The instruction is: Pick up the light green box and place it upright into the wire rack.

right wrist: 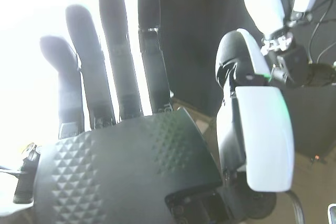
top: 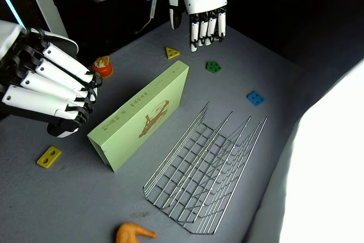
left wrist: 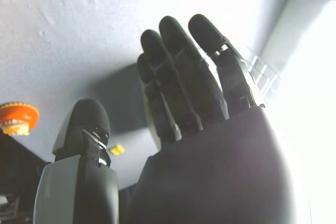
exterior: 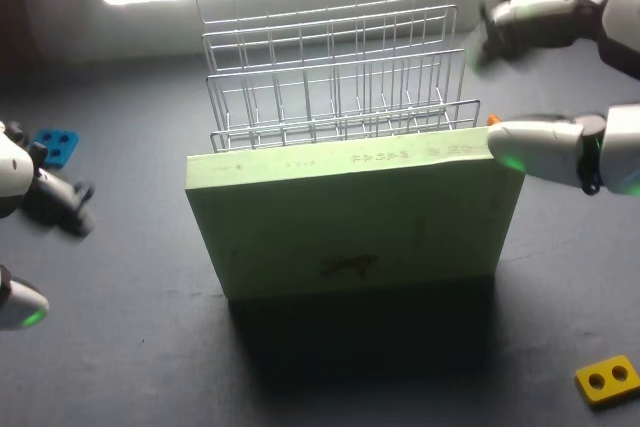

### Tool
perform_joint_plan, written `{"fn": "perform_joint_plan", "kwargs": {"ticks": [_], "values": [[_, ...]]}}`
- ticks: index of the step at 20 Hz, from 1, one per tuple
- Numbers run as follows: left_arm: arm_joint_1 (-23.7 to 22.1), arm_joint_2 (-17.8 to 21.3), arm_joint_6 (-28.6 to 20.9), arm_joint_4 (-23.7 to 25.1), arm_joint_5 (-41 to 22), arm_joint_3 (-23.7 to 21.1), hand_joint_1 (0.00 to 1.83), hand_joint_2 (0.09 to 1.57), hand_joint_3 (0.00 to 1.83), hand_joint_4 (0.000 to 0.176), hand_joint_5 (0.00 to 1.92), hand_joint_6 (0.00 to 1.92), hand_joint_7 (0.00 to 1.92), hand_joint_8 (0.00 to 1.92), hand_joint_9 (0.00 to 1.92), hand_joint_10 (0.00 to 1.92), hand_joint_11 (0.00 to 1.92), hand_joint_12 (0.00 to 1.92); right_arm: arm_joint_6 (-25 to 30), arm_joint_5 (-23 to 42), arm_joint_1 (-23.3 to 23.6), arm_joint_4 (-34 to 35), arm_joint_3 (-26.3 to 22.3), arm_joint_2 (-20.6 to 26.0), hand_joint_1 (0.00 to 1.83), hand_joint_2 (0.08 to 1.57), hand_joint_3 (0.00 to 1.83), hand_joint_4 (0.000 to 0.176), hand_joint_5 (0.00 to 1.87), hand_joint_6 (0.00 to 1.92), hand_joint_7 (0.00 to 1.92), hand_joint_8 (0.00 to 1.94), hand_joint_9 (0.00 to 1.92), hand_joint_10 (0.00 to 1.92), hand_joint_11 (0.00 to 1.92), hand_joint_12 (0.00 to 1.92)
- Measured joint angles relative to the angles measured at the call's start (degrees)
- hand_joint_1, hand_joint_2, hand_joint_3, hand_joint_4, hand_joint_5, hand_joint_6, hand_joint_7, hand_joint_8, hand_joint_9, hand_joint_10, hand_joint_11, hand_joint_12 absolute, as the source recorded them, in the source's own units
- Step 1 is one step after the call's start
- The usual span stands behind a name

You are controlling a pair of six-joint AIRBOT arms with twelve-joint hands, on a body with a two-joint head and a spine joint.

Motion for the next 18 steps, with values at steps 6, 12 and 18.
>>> {"fn": "perform_joint_plan", "kwargs": {"ticks": [6, 12, 18], "values": [[0.0, 0.0, 0.0, 0.3, -0.2, -0.4, 0.31, 1.30, 0.01, 0.000, 0.13, 0.01, 0.15, 0.00, 0.14, 0.02, 0.00, 0.71, 0.3, 1.0, 0.0, 0.0, 0.0, 0.7, 0.10, 1.20, 0.02, 0.000, 0.11, 0.04, 0.11, 0.00, 0.08, 0.01, 0.00, 0.30], [-0.2, 0.0, 0.0, 0.0, -0.2, -1.8, 0.42, 1.32, 0.01, 0.000, 0.12, 0.00, 0.15, 0.00, 0.14, 0.01, 0.00, 0.56, -1.2, 0.9, 0.0, 0.3, 0.0, 0.0, 0.06, 1.21, 0.01, 0.000, 0.08, 0.01, 0.09, 0.00, 0.08, 0.01, 0.00, 0.32], [-0.2, 0.0, 0.0, 0.1, -0.2, -1.8, 0.45, 1.33, 0.01, 0.000, 0.12, 0.00, 0.12, 0.00, 0.12, 0.02, 0.00, 0.47, -14.9, 3.3, -0.4, 14.8, 0.0, -5.0, 0.08, 1.20, 0.00, 0.000, 0.08, 0.00, 0.09, 0.01, 0.09, 0.02, 0.00, 0.33]]}}
